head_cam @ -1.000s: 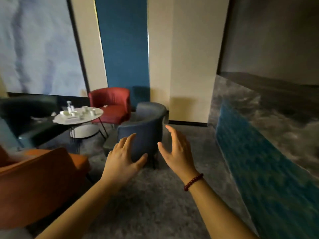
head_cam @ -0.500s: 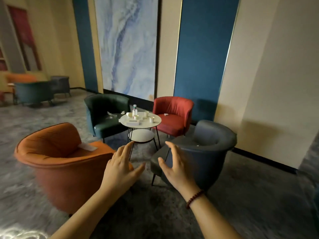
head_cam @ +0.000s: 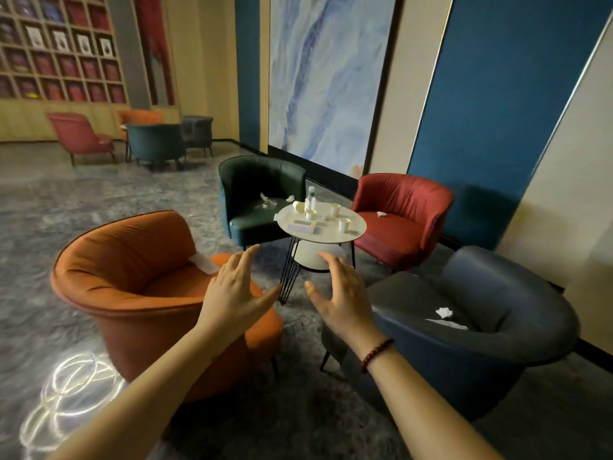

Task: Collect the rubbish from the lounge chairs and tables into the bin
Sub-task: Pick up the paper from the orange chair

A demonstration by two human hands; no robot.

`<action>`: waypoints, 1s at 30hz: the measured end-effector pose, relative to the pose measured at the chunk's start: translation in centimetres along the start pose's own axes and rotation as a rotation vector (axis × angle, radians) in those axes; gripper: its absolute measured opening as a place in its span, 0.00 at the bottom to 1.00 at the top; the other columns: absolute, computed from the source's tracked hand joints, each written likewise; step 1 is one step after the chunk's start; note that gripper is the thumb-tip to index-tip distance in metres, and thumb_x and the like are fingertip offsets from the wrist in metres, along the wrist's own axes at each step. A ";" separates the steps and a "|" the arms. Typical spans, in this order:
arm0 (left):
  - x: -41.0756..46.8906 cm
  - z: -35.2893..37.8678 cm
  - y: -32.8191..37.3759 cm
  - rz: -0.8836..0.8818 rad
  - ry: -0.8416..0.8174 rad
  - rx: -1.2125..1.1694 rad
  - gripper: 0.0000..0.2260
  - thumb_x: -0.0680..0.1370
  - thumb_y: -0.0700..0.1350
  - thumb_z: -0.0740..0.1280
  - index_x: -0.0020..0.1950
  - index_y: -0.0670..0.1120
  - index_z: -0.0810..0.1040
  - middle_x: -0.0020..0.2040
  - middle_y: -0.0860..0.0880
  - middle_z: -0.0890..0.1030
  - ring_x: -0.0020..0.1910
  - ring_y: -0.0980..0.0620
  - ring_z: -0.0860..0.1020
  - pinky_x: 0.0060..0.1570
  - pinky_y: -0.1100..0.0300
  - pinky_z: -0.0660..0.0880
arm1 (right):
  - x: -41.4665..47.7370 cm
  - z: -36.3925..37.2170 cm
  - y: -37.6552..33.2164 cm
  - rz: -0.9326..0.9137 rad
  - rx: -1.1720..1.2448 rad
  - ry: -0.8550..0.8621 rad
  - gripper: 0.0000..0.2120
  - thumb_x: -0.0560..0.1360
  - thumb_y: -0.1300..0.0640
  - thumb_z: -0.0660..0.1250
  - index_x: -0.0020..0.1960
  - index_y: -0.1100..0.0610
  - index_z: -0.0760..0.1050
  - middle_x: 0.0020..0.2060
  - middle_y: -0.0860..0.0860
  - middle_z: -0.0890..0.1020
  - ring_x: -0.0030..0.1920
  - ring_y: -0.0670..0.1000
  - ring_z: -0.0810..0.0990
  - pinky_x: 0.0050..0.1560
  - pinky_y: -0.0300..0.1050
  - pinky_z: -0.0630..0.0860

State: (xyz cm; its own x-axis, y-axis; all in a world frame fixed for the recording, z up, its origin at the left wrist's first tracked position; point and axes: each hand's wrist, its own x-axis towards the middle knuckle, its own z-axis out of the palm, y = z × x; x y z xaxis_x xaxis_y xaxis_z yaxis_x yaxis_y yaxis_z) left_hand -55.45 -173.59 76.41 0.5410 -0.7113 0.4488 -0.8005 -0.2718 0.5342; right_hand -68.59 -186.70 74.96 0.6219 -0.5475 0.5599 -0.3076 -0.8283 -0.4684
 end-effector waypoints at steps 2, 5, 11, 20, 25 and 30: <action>3.7 2.1 -0.5 0.005 0.011 0.000 0.32 0.73 0.55 0.67 0.73 0.48 0.59 0.69 0.46 0.68 0.66 0.46 0.67 0.60 0.53 0.66 | 3.1 1.0 2.4 -0.011 -0.004 -0.014 0.25 0.74 0.50 0.64 0.68 0.59 0.65 0.64 0.56 0.73 0.63 0.55 0.70 0.63 0.51 0.67; 9.6 4.4 -0.9 -0.003 0.023 -0.013 0.33 0.73 0.55 0.67 0.73 0.47 0.60 0.68 0.45 0.68 0.64 0.45 0.70 0.58 0.52 0.68 | 8.5 1.9 5.2 -0.002 0.003 -0.035 0.25 0.74 0.51 0.65 0.67 0.59 0.64 0.64 0.56 0.72 0.64 0.56 0.70 0.63 0.52 0.68; 19.9 7.8 -3.8 -0.038 0.074 0.006 0.31 0.73 0.55 0.67 0.72 0.48 0.61 0.68 0.46 0.69 0.64 0.45 0.70 0.58 0.49 0.71 | 18.3 5.1 10.4 -0.030 0.042 -0.011 0.23 0.74 0.52 0.65 0.66 0.59 0.66 0.62 0.56 0.74 0.61 0.55 0.71 0.62 0.51 0.68; 31.9 13.0 -12.2 -0.216 0.118 0.089 0.31 0.73 0.55 0.66 0.73 0.49 0.60 0.67 0.45 0.69 0.65 0.44 0.69 0.59 0.48 0.69 | 32.1 16.2 17.4 -0.106 0.120 -0.155 0.24 0.75 0.50 0.63 0.68 0.58 0.63 0.65 0.55 0.71 0.64 0.55 0.69 0.64 0.50 0.65; 38.2 13.6 -16.5 -0.355 0.186 0.148 0.31 0.72 0.53 0.68 0.72 0.48 0.62 0.68 0.45 0.69 0.65 0.44 0.69 0.62 0.46 0.68 | 40.7 23.0 19.0 -0.185 0.198 -0.285 0.25 0.75 0.50 0.64 0.68 0.57 0.64 0.64 0.55 0.72 0.64 0.55 0.69 0.63 0.55 0.67; 40.3 13.4 -22.3 -0.544 0.258 0.230 0.31 0.72 0.53 0.68 0.72 0.47 0.62 0.68 0.45 0.69 0.65 0.45 0.70 0.61 0.48 0.69 | 46.1 31.3 18.1 -0.275 0.284 -0.403 0.26 0.74 0.50 0.65 0.68 0.57 0.64 0.63 0.56 0.72 0.63 0.56 0.69 0.62 0.52 0.66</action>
State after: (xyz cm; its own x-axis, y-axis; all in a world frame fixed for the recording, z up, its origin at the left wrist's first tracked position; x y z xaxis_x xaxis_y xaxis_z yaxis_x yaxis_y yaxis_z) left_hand -19.22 -204.92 72.99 0.9068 -0.2621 0.3302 -0.4139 -0.7021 0.5795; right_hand -22.92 -223.22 70.94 0.8949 -0.1814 0.4077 0.0756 -0.8388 -0.5391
